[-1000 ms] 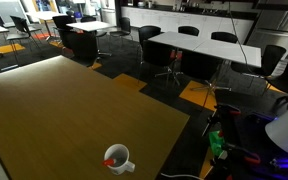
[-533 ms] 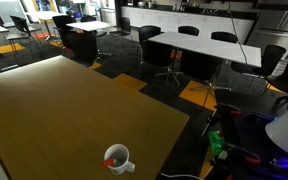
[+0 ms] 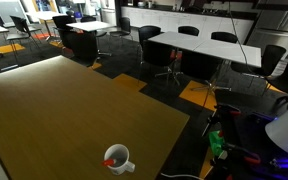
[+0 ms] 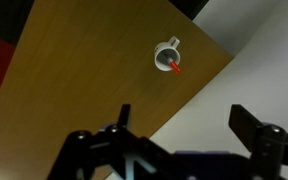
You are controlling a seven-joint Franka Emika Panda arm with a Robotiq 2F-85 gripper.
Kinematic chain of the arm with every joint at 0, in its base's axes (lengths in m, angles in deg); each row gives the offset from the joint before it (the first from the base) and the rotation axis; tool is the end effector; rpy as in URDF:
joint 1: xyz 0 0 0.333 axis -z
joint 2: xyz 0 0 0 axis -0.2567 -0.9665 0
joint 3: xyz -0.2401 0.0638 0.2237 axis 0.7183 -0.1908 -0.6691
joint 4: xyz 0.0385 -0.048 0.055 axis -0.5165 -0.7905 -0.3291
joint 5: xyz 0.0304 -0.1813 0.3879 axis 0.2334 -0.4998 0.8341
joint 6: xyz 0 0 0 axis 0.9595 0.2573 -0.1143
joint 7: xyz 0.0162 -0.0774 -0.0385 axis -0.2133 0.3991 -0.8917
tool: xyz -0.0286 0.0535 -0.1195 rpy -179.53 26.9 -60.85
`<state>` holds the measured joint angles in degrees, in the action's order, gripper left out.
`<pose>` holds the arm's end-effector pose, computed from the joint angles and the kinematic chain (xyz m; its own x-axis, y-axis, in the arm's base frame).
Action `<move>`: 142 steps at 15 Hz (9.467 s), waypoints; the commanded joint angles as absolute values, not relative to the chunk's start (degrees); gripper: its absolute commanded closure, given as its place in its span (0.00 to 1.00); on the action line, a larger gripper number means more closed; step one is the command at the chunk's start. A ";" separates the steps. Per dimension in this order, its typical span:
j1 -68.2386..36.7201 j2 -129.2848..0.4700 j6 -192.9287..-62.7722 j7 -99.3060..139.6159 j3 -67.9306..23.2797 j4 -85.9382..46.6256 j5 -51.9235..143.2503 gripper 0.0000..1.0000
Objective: Remove the marker from the mug cup and place it on the table
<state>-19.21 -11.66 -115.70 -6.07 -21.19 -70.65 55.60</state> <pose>0.4159 0.0010 0.4997 0.9082 0.2932 0.2988 0.3253 -0.9435 -0.0629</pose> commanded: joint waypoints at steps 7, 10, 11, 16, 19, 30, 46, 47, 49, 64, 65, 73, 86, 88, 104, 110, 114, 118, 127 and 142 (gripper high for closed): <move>-29.50 -15.15 -124.37 -31.21 -11.54 -73.95 67.56 0.00; -30.75 -17.05 -123.10 -37.61 -10.39 -73.46 72.94 0.00; -30.54 -17.76 -122.97 -38.47 -10.68 -73.27 74.35 0.00; -28.15 -17.75 -122.26 -37.78 -12.77 -73.63 73.95 0.00; -29.60 -18.47 -122.19 -41.28 -11.25 -73.16 75.57 0.00; -30.12 -26.30 -115.61 -84.40 -10.06 -70.72 96.49 0.00; -19.03 -49.62 -111.41 -113.17 -21.55 -61.87 107.58 0.00; -18.80 -50.79 -112.33 -112.66 -22.36 -61.25 107.64 0.00; -18.41 -53.36 -113.80 -111.92 -23.69 -59.82 107.86 0.00; -17.16 -65.38 -121.37 -110.81 -27.76 -55.08 108.38 0.00; -17.10 -65.38 -121.36 -110.80 -27.79 -55.02 108.39 0.00; -17.12 -72.20 -128.24 -113.57 -30.23 -51.31 113.40 0.00; -15.93 -86.13 -128.25 -125.77 -30.61 -43.21 126.75 0.00; -15.95 -88.56 -127.93 -126.03 -30.62 -41.15 126.57 0.00; -16.70 -100.50 -128.93 -130.58 -32.07 -30.83 133.20 0.00; -17.32 -103.23 -128.72 -131.48 -31.94 -29.19 135.94 0.05; -17.50 -104.16 -128.82 -131.17 -31.65 -28.47 136.91 0.12; -17.59 -104.43 -128.72 -130.92 -31.41 -27.98 137.17 0.17; -17.43 -104.56 -129.01 -130.69 -31.31 -28.06 137.73 0.31; -17.93 -103.95 -129.36 -132.63 -30.42 -30.72 143.13 0.94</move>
<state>-17.00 -104.89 -128.39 -129.73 -30.92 -29.12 140.58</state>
